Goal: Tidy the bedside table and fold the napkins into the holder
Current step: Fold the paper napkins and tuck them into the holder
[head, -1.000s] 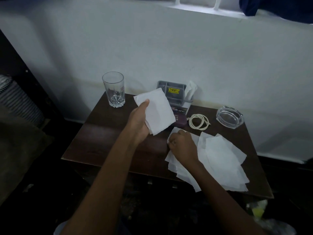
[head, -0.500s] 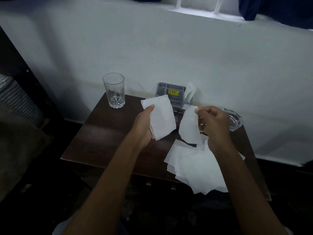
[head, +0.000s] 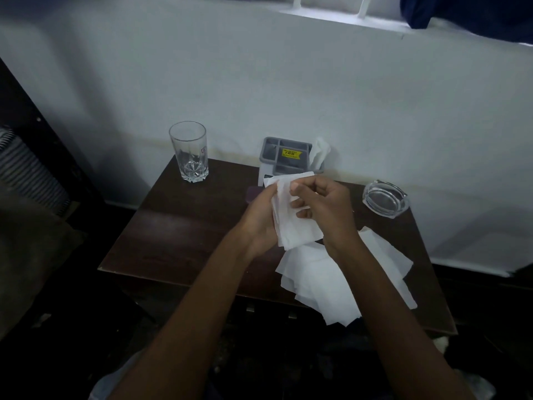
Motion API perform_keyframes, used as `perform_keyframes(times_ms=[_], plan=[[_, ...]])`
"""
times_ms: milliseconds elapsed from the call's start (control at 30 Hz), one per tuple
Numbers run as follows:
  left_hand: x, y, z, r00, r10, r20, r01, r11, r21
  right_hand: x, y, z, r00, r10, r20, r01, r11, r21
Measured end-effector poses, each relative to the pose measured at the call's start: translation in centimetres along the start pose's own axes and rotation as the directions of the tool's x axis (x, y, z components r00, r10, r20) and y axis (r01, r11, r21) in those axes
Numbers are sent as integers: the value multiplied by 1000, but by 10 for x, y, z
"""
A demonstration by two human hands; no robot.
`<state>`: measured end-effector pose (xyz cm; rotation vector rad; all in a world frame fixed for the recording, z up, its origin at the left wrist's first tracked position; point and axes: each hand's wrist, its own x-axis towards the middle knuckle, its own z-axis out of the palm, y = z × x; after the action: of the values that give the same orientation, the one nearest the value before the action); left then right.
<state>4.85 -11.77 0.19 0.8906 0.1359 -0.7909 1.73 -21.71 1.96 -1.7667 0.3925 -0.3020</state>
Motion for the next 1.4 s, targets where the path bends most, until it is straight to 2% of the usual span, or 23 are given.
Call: perform_keyframes(times_ms=[133,233,333,400,467,533,567,667,767,800,867,967,1067,1267,1400], plan=[[7,2,-3,1000,-14,3,14,995,-95,1,-5,-5,999,54,-3,-53,988,146],[2,7,-4,1000,-27,-10,25,993,-120,6,-11,-19,995,16,-96,3,980,200],[-2,14,-11,992,7,-124,-20,995,-101,12,-5,-33,991,49,-123,-18,970,244],[1,17,-17,974,57,-218,-78,993,-89,15,10,-35,992,97,-78,-88,990,108],[4,17,-20,955,87,-285,-104,994,-43,17,34,-31,996,91,20,-84,970,-230],[8,17,-22,933,114,-340,-116,993,14,20,61,-22,984,44,173,58,838,-542],[10,16,-24,920,126,-372,-117,992,45,21,73,-17,973,32,228,127,754,-645],[16,16,-32,897,143,-418,-118,989,85,19,99,-6,971,-47,234,217,580,-785],[17,15,-34,895,158,-417,-130,987,96,16,105,-3,979,-93,183,205,508,-836],[16,16,-34,893,165,-418,-130,985,111,18,105,-3,979,-96,182,205,522,-828],[14,15,-34,887,180,-424,-129,981,148,21,103,-4,982,-92,164,185,631,-753],[14,16,-35,877,202,-436,-127,973,195,23,88,-13,994,-8,112,69,832,-550],[16,16,-34,862,240,-447,-138,959,249,21,60,-23,992,39,121,5,941,-340],[16,14,-30,884,238,-403,-156,962,224,14,9,-47,971,-39,237,63,994,-93],[13,11,-25,940,177,-293,-161,984,78,10,-16,-55,961,-129,245,117,991,64]])
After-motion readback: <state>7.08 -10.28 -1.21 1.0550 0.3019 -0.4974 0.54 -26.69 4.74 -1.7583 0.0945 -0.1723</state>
